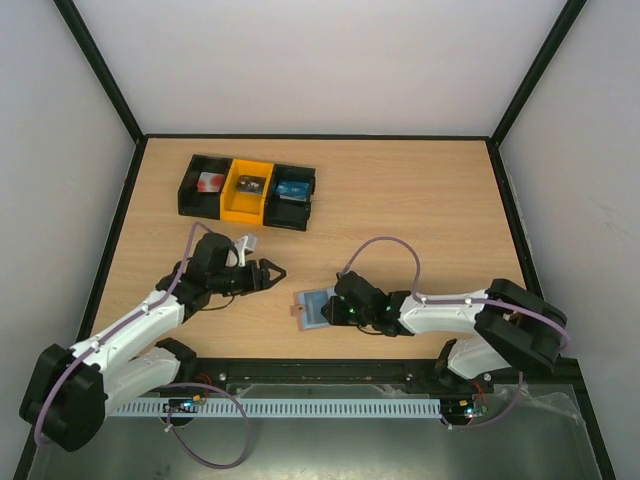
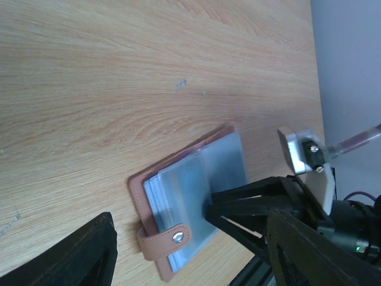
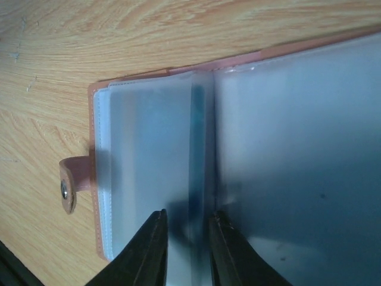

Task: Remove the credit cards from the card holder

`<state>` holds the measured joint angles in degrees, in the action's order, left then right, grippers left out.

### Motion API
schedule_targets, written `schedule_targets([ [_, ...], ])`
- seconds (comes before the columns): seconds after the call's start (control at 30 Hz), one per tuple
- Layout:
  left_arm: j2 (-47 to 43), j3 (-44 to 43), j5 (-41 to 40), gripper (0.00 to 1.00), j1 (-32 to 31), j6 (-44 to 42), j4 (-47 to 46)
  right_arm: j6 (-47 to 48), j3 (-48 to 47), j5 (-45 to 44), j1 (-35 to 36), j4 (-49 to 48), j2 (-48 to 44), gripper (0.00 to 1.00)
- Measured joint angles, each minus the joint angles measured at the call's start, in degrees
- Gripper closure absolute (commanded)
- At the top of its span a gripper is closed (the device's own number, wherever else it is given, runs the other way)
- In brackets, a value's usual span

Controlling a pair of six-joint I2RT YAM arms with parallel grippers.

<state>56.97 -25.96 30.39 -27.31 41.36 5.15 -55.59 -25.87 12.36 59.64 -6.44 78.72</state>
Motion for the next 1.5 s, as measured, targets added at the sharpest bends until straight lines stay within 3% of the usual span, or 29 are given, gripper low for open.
schedule_targets([
  [0.37, -6.12, 1.6, -3.65, 0.36, -1.55, 4.94, 1.46, -2.67, -3.67, -1.01, 1.27, -7.08, 7.1, 0.92],
  [0.6, -5.79, 6.62, -4.04, 0.35, -7.56, 11.28, -3.61, -3.41, -3.39, -3.58, 1.27, -8.87, 7.34, 0.93],
  [0.83, -1.55, 9.16, -5.25, 0.21, -13.27, 18.91, -14.14, -3.78, -0.68, -4.28, 1.27, -11.06, 7.32, 0.9],
  [1.0, 0.79, 9.31, -7.06, 0.19, -17.09, 22.23, -19.74, -3.78, 0.39, -5.07, 1.42, -12.2, 6.67, 0.88],
  [1.37, 9.11, 9.33, -6.99, 0.14, -19.52, 27.32, -30.32, -3.61, 2.12, -6.05, 1.46, -12.26, 2.34, 0.87],
  [1.5, 12.44, 9.2, -6.82, 0.11, -19.89, 27.87, -32.74, -3.5, 3.04, -5.88, 1.46, -12.52, 2.27, 0.82],
])
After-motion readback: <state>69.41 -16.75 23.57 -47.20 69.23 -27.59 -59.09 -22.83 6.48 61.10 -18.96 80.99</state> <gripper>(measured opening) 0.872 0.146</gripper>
